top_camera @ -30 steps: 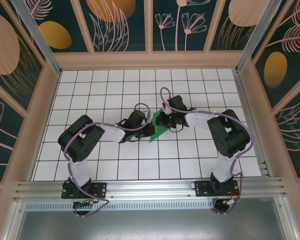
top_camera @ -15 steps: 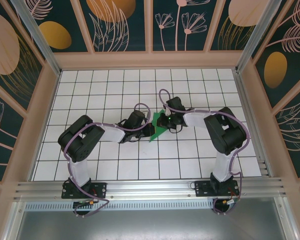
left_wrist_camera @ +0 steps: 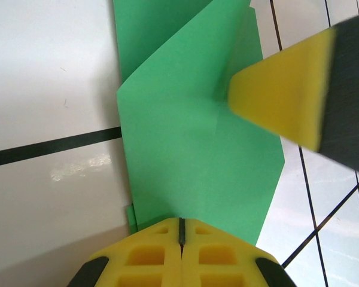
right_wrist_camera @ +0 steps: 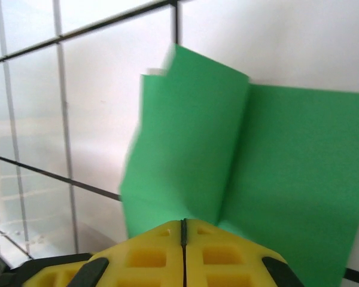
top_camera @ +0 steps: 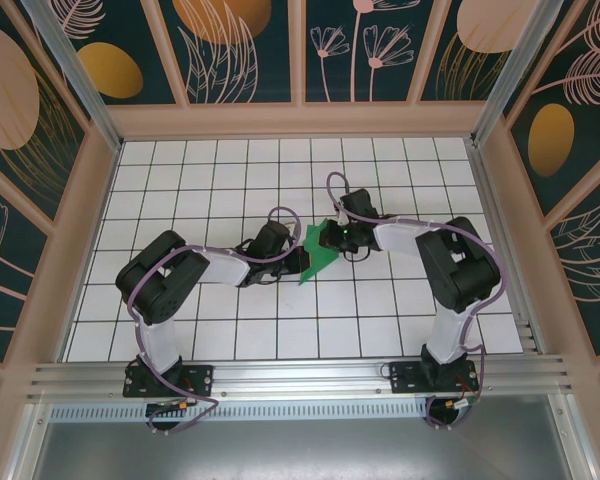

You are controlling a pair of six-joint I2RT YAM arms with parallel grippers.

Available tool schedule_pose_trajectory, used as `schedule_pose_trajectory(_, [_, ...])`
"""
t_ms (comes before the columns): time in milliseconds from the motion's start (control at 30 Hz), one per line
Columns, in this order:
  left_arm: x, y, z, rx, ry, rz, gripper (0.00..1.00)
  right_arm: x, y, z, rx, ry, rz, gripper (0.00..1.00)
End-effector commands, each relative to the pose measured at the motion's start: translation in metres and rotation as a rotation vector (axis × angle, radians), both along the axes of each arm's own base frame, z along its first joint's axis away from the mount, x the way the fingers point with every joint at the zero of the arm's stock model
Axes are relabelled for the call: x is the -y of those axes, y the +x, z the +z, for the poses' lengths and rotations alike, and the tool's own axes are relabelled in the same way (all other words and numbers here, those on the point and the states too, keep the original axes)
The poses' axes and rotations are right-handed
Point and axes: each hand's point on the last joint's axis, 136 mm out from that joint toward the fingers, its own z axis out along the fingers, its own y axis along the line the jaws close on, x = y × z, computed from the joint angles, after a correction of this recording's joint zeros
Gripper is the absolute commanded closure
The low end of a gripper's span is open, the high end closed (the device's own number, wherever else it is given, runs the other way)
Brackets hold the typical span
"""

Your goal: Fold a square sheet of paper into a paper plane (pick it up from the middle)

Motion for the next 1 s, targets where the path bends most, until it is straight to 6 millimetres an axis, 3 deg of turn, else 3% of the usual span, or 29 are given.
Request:
schedule_pose_trajectory(0, [-0.032, -0.031, -0.045, -0.146, 0.157, -0.009, 1.00, -0.018, -0.002, 0.019, 0.059, 0.045, 0.047, 0.91])
schedule_pose_trajectory(300, [-0.033, -0.033, -0.046, -0.152, 0.160, -0.006, 1.00, -0.018, -0.001, -0.018, -0.017, -0.001, 0.048, 0.92])
schedule_pose_trajectory(433, [-0.036, -0.036, -0.049, -0.163, 0.167, -0.008, 1.00, 0.004, 0.013, -0.025, -0.013, -0.014, -0.004, 0.92])
schedule_pose_trajectory(667, [-0.038, -0.041, -0.050, -0.172, 0.163, -0.014, 1.00, 0.050, 0.054, -0.032, 0.003, -0.043, -0.133, 0.92])
schedule_pose_trajectory(800, [-0.036, -0.041, -0.049, -0.168, 0.157, -0.018, 1.00, 0.063, 0.078, -0.019, 0.037, -0.056, -0.167, 0.92])
schedule_pose_trajectory(867, [-0.036, -0.040, -0.048, -0.165, 0.156, -0.019, 1.00, 0.058, 0.084, -0.001, 0.073, -0.036, -0.153, 0.93])
schedule_pose_trajectory(967, [-0.035, -0.038, -0.048, -0.162, 0.154, -0.019, 1.00, 0.043, 0.075, 0.032, 0.141, 0.056, -0.104, 0.93])
